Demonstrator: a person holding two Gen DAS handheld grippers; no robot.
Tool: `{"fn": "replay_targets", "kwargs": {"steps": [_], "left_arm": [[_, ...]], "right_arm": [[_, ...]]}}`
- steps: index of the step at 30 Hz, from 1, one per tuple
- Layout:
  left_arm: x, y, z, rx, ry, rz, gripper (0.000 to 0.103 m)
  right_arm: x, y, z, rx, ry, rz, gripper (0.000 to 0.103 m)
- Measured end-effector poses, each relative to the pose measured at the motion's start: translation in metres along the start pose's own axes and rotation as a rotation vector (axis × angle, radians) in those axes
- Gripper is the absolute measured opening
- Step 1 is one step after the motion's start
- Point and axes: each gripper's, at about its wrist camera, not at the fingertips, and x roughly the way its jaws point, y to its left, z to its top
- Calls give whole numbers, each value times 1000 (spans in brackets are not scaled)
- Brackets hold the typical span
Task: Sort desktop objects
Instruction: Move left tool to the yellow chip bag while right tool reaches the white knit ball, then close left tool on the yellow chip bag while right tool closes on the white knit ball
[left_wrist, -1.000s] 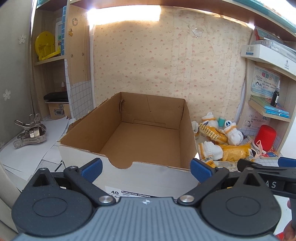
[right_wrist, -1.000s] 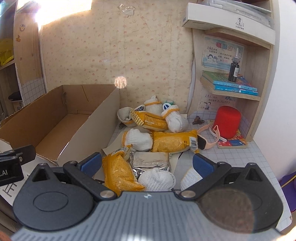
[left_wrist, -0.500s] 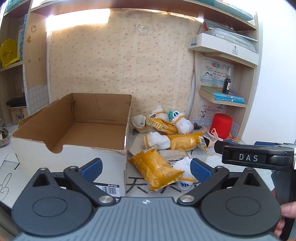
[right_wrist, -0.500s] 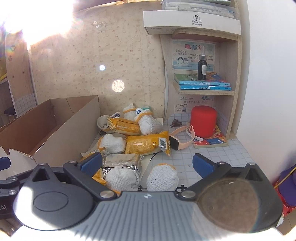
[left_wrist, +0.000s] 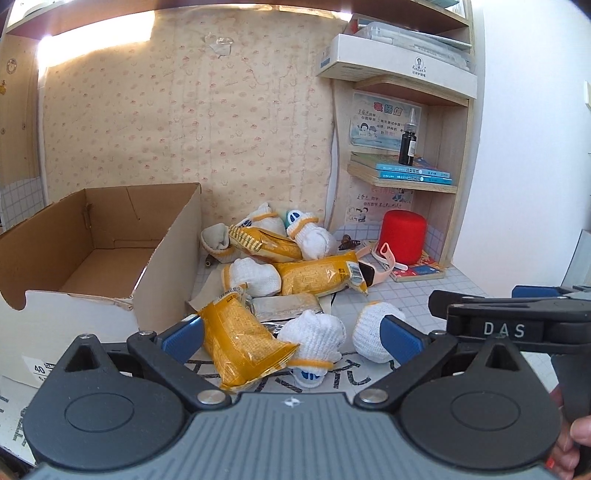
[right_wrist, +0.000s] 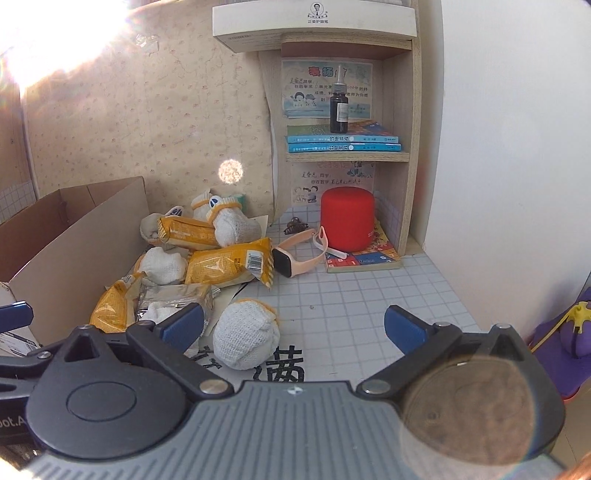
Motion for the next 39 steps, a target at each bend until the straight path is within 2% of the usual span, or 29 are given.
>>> {"fn": "replay_targets", "kwargs": {"steps": [11, 19, 24, 27, 39], "left_arm": [[40, 18, 0, -93, 45, 106, 103], [55, 21, 2, -126, 47, 166, 102], [66, 27, 5, -161, 67, 187, 102], [72, 28, 4, -151, 89, 205, 102], [96, 44, 3, -193, 183, 225, 102]], "right_arm": [[17, -8, -3, 19, 15, 5, 101], [34, 3, -8, -23, 41, 64, 101], [45, 15, -9, -77, 53, 92, 100], [51, 17, -9, -93, 61, 103, 94], [66, 23, -13, -113, 92, 130, 94]]}}
